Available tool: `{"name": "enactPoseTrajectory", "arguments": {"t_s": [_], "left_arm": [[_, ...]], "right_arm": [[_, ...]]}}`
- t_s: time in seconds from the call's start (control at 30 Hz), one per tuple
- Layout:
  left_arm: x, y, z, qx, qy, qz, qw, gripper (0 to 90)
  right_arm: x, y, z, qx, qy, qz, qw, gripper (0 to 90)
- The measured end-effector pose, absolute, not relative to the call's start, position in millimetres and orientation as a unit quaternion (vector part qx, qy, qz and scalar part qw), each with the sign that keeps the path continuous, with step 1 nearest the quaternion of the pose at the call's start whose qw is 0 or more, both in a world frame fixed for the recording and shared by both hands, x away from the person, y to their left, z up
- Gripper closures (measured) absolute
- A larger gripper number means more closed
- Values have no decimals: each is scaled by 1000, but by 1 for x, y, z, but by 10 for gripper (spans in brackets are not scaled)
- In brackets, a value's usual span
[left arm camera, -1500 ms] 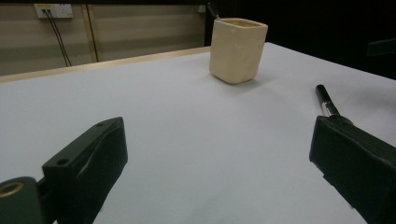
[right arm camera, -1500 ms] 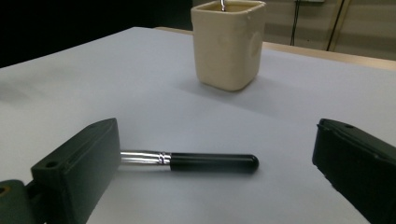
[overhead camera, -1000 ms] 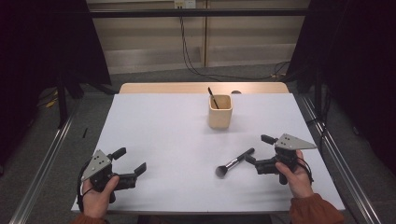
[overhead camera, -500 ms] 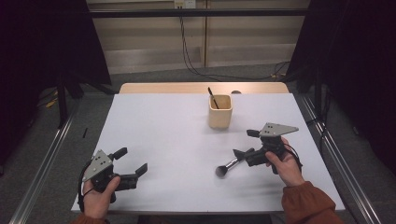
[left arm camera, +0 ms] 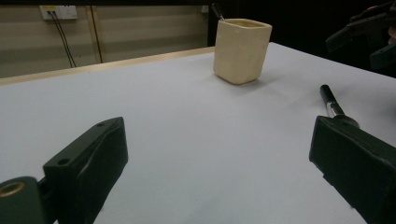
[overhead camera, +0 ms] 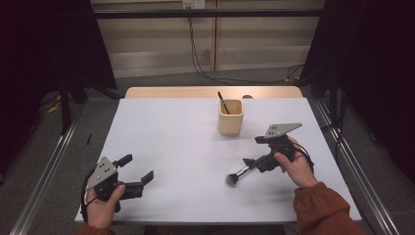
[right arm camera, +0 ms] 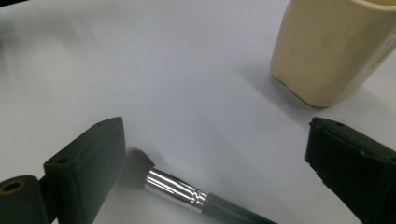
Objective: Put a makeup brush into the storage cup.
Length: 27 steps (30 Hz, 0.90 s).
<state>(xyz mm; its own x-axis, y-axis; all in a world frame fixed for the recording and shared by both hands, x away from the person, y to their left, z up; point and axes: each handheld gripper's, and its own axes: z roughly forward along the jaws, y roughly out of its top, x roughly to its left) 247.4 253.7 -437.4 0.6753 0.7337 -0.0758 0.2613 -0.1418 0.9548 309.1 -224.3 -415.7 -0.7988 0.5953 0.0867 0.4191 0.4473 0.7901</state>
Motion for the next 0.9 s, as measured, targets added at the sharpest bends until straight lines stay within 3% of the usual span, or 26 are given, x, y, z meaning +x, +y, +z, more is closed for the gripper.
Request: {"name": "enactPoseTrajectory", "arguments": {"t_s": [0.47, 0.57, 0.9], "left_arm": [[248, 255, -438, 726, 344, 213, 556, 44], [248, 255, -438, 727, 343, 213, 556, 44], [248, 254, -438, 729, 343, 212, 554, 43]], "right_arm": [[319, -211, -415, 244, 901, 353, 61, 52], [321, -208, -415, 231, 912, 333, 63, 88], [330, -193, -424, 205, 941, 269, 29, 64]]}}
